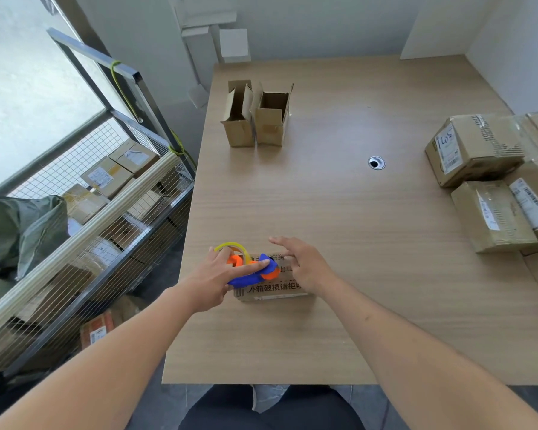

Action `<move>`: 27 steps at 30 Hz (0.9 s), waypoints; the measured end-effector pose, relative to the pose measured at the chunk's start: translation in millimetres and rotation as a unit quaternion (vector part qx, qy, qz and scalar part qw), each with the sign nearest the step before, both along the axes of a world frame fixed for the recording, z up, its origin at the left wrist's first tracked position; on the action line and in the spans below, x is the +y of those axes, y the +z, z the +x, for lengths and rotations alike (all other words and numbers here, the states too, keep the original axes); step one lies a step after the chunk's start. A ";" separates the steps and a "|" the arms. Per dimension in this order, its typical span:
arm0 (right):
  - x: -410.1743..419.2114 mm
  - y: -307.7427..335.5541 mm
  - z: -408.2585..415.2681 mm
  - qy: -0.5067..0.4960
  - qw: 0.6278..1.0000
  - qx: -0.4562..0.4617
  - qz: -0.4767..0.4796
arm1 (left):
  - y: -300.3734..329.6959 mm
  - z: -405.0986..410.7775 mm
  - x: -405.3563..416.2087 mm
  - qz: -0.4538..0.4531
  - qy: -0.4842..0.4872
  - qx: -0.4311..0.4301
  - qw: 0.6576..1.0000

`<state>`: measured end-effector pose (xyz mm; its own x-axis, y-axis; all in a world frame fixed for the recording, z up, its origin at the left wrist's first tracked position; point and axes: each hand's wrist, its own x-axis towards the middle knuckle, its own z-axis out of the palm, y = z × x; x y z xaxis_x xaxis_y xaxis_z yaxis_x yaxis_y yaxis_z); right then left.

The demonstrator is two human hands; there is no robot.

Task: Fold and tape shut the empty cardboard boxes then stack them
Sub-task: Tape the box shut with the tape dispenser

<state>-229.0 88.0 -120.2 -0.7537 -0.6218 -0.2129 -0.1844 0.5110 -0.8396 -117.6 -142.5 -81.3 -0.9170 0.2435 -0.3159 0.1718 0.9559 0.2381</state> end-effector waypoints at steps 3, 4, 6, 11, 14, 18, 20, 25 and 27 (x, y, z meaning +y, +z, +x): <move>-1.7 2.1 -4.8 0.011 0.999 -0.047 0.015 | 0.9 -1.2 0.9 -0.005 0.009 -0.011 1.000; -2.8 1.5 -6.4 0.011 0.998 -0.053 0.021 | 0.9 -1.6 1.3 -0.008 0.012 -0.014 1.000; -4.9 -1.7 -8.6 0.010 0.998 -0.049 0.025 | 0.4 -2.6 1.5 -0.022 0.010 -0.026 0.999; -9.9 -3.4 -10.8 -0.007 1.000 -0.017 0.025 | -1.5 -1.7 0.5 -0.018 0.007 -0.024 1.000; -12.5 -4.0 -10.0 -0.012 1.000 0.004 0.024 | -3.5 0.0 1.6 -0.014 0.008 -0.015 1.000; -12.8 -6.8 -10.2 -0.024 0.999 0.004 0.028 | -11.5 1.0 9.5 -0.053 0.018 0.023 0.998; -12.2 -6.9 -9.9 -0.031 0.999 -0.006 0.021 | -16.6 -0.6 18.9 -0.048 0.045 0.069 0.995; -7.9 -6.1 -11.8 -0.033 0.999 0.002 0.022 | -25.2 -3.6 37.9 -0.020 0.096 0.133 0.986; -5.3 -5.9 -10.4 -0.025 0.999 0.010 0.029 | -30.3 -2.4 33.2 -0.009 0.090 0.148 0.985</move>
<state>-239.5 82.7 -126.1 -0.7877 -0.5708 -0.2318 -0.1748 0.5678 -0.8044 -120.1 -109.3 -111.5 -0.9974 0.0661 -0.0301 0.0594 0.9808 0.1858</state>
